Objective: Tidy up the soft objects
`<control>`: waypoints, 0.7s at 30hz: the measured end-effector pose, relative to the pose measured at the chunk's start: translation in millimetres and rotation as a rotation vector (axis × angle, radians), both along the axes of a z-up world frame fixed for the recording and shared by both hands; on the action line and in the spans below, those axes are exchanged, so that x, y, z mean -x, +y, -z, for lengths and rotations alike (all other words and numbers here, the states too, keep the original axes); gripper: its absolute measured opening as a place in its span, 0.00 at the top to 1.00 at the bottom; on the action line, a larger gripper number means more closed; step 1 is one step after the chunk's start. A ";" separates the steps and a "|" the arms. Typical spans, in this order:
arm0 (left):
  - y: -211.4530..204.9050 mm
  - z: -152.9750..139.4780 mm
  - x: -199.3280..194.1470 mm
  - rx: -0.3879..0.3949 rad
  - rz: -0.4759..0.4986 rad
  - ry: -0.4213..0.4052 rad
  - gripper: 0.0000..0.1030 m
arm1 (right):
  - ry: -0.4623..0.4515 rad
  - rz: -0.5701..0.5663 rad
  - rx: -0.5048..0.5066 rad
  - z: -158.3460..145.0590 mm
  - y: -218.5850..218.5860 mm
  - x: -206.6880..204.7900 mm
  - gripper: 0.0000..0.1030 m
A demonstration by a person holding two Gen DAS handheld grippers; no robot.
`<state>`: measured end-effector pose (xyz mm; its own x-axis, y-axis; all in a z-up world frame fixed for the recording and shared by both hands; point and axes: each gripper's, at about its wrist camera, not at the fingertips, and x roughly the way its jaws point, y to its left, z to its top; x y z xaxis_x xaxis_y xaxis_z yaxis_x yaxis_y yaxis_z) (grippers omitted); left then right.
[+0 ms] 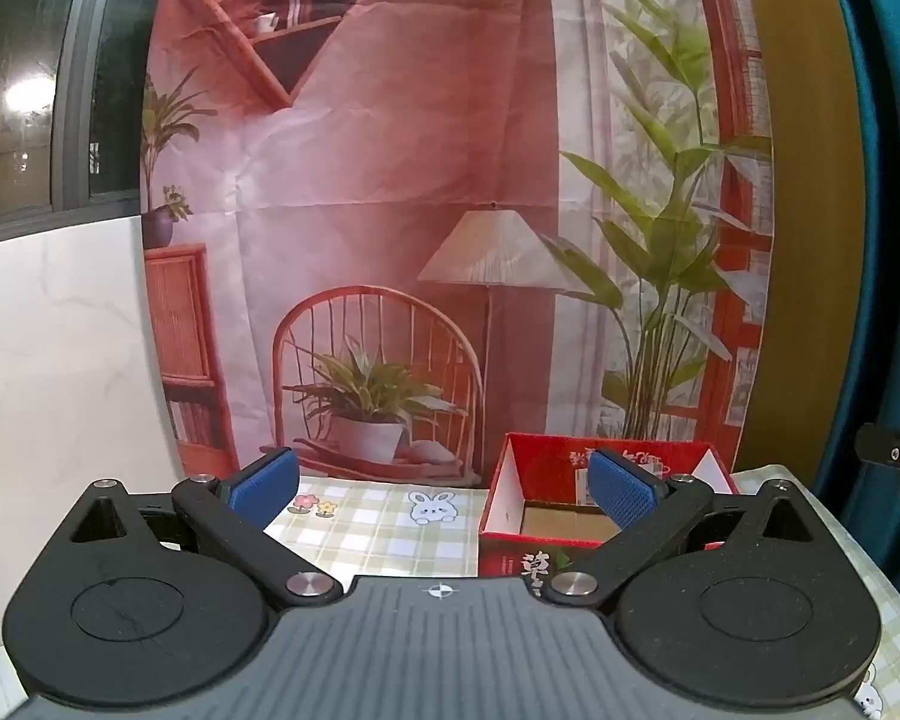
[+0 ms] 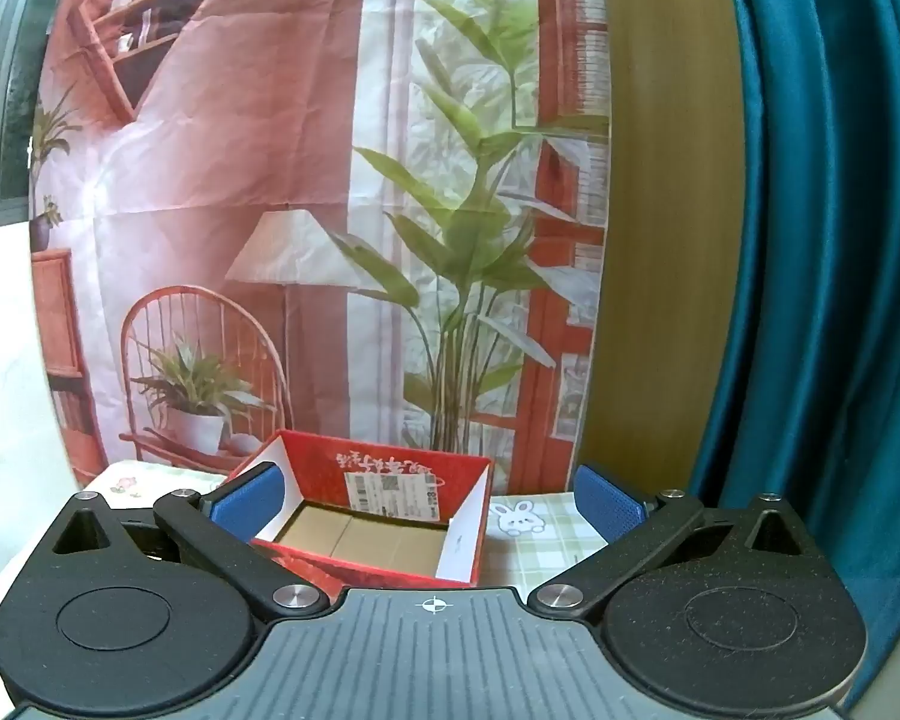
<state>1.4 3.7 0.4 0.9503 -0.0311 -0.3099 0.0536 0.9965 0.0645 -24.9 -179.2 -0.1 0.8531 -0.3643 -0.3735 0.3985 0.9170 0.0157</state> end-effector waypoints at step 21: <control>-0.6 0.0 -1.0 0.002 0.011 0.006 0.00 | -0.003 -0.010 -0.006 -2.5 3.9 -0.2 0.00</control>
<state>2.4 3.1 0.5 0.9479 -0.0425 -0.3157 0.0652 0.9960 0.0618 -24.7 -175.3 2.5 0.8577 -0.3538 -0.3732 0.3895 0.9208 0.0221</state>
